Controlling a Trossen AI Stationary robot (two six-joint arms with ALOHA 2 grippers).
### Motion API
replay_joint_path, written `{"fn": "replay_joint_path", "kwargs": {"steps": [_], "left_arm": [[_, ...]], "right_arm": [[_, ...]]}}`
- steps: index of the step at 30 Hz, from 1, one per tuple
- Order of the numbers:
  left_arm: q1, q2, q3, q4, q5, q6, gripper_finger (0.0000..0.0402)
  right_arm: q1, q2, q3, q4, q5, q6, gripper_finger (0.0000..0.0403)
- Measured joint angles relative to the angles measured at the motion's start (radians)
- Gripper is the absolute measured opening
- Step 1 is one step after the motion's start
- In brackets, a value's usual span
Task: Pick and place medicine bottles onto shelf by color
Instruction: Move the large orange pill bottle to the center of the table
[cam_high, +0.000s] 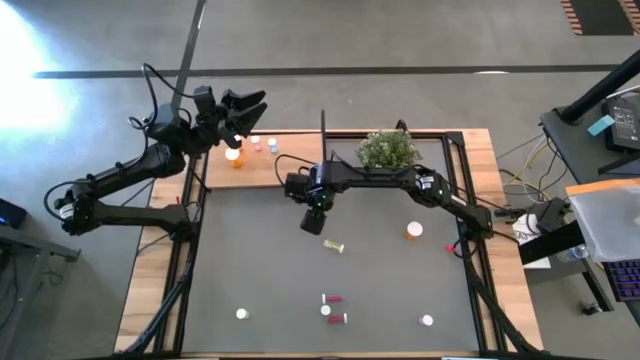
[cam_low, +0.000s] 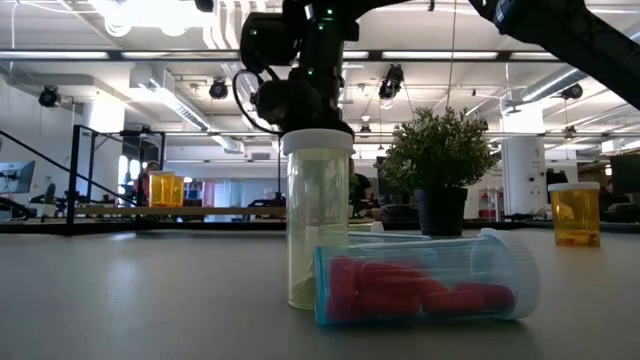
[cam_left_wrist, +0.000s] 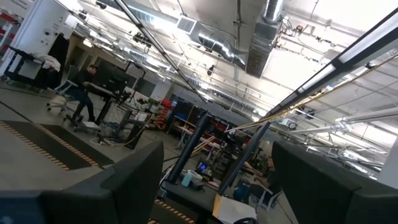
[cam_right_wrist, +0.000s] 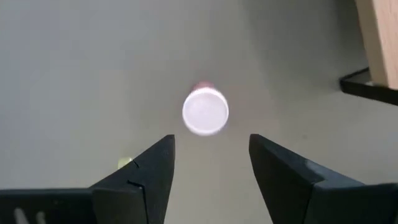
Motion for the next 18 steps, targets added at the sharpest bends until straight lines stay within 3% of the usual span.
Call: {"fn": "replay_joint_path", "kwargs": {"steps": [9,18], "left_arm": [[0.0,0.0,0.0,0.0,0.0,0.0,0.0283],[0.0,0.0,0.0,0.0,0.0,-0.003,0.0283]], "right_arm": [[0.034,-0.007,0.061,-0.118,0.083,-0.044,0.0194],[0.07,-0.079,-0.012,-0.212,0.179,-0.047,0.0194]]}}
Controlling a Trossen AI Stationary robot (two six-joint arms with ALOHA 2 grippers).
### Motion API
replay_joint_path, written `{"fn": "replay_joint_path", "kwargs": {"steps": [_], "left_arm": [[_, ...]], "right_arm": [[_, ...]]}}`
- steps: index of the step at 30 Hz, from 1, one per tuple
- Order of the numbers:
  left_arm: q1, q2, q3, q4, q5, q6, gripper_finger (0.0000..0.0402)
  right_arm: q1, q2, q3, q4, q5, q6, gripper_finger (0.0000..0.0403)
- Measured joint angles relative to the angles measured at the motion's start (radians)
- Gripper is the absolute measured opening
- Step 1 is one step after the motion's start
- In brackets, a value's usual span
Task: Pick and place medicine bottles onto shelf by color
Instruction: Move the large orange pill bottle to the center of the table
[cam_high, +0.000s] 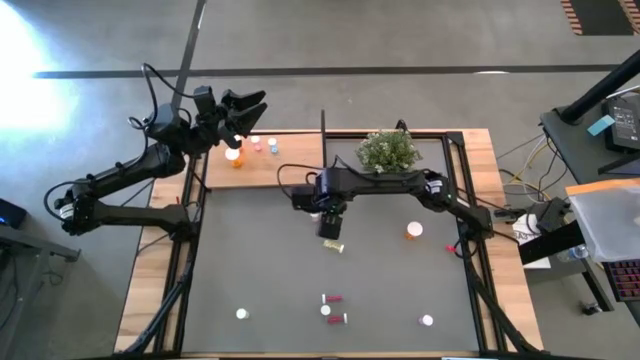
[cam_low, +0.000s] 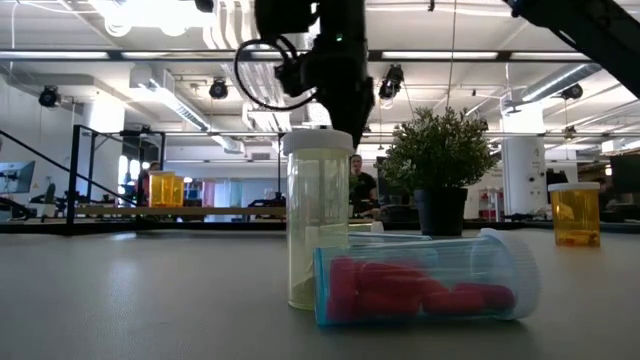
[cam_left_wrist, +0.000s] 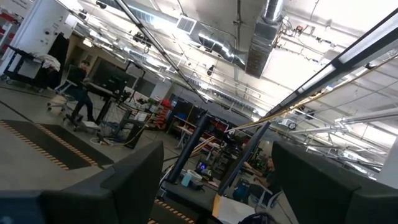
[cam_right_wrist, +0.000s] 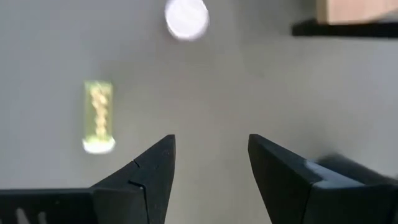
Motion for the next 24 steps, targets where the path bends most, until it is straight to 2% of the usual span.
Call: {"fn": "replay_joint_path", "kwargs": {"steps": [4,8,14,18,24], "left_arm": [[0.0,0.0,-0.001,0.0,0.0,0.0,0.0283],[0.0,0.0,-0.001,0.0,0.0,0.0,0.0283],[0.0,0.0,-0.001,0.0,0.0,0.002,0.0283],[0.0,0.0,-0.002,0.0,0.0,0.003,0.0283],[0.0,0.0,-0.002,0.0,0.0,0.003,0.0283]], "right_arm": [[0.003,-0.066,-0.093,0.001,0.006,0.021,0.0194],[0.006,-0.162,-0.244,0.032,0.008,0.094,0.0194],[0.027,-0.379,-0.548,0.236,0.003,0.225,0.0194],[0.035,-0.507,-0.727,0.356,0.003,0.344,0.0194],[0.064,-0.702,-0.948,0.368,0.056,0.577,0.0194]]}}
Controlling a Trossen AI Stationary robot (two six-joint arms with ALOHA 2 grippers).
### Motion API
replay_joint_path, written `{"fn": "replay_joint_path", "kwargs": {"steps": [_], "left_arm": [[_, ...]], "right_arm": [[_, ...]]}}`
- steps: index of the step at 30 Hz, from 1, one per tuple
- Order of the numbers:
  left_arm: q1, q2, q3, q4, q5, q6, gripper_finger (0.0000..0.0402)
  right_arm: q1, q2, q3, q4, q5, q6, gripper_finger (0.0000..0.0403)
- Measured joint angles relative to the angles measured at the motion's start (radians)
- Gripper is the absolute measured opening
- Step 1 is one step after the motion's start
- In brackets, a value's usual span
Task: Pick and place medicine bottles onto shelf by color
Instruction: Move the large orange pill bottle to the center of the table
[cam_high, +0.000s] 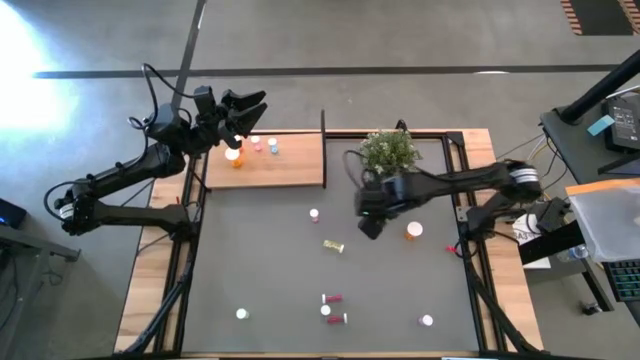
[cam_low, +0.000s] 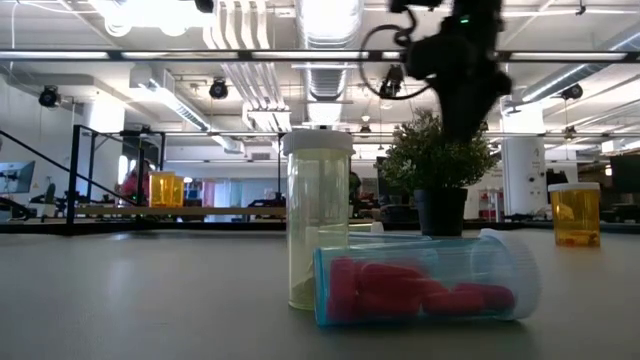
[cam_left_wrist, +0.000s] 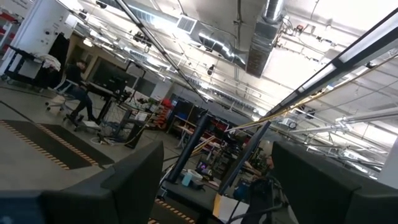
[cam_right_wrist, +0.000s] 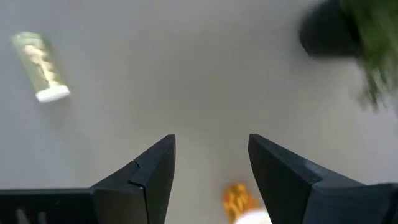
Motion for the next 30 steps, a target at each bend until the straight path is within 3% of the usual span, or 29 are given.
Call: {"fn": "replay_joint_path", "kwargs": {"steps": [8,15,30], "left_arm": [[0.0,0.0,0.0,0.0,0.0,0.0,0.0283],[0.0,0.0,-0.001,0.0,0.0,0.0,0.0283],[0.0,0.001,-0.001,-0.001,0.0,0.001,0.0283]], "right_arm": [[0.091,-0.267,-0.218,-0.002,-0.001,0.33,0.0194],[0.125,-0.392,-0.382,-0.005,-0.008,0.515,0.0194],[0.124,-0.395,-0.432,0.006,-0.029,0.437,0.0194]]}}
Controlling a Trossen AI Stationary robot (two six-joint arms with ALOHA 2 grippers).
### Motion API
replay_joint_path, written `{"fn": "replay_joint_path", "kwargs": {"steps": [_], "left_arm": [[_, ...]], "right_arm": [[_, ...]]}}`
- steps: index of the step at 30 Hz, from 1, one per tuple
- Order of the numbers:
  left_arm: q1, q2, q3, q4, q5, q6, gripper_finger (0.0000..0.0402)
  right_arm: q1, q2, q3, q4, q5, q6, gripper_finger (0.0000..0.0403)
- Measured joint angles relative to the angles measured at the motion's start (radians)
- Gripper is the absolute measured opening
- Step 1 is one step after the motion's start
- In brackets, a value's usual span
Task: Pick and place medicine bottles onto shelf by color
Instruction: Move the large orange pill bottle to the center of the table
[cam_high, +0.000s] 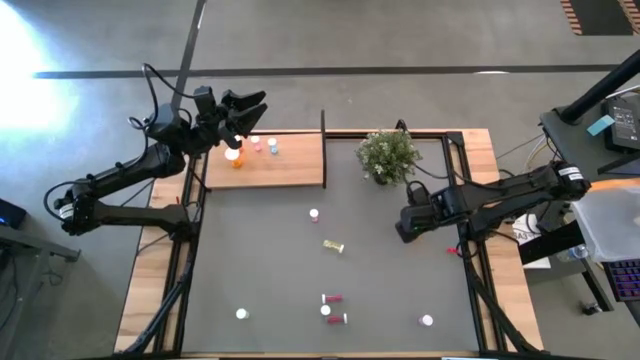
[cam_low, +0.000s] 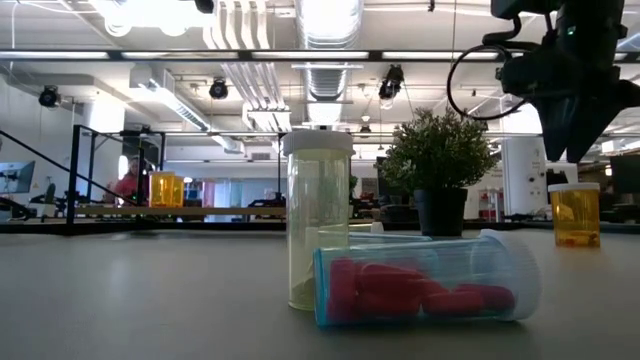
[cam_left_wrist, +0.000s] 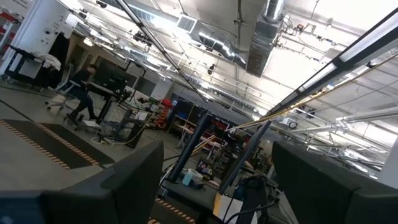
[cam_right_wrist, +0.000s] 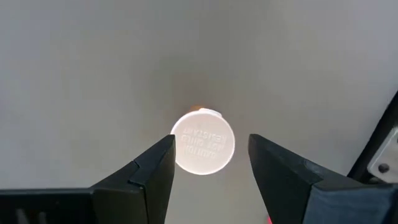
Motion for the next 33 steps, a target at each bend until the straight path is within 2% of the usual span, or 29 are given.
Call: {"fn": "replay_joint_path", "kwargs": {"steps": [13,21,25,29,33], "left_arm": [[0.0,0.0,0.0,0.0,0.0,0.0,0.0283],[0.0,0.0,0.0,0.0,0.0,0.001,0.0283],[0.0,0.0,0.0,0.0,0.0,0.001,0.0283],[0.0,0.0,0.0,0.0,0.0,0.001,0.0283],[0.0,0.0,0.0,0.0,0.0,0.001,0.0283]], "right_arm": [[-0.003,0.054,0.0,0.004,-0.001,-0.054,0.0199],[-0.003,0.077,0.0,0.01,-0.007,-0.046,0.025],[-0.003,0.077,0.0,0.012,-0.062,-0.018,0.0276],[-0.002,0.077,0.0,0.016,-0.104,-0.031,0.0289],[-0.003,0.077,0.0,0.019,-0.093,-0.044,0.0294]]}}
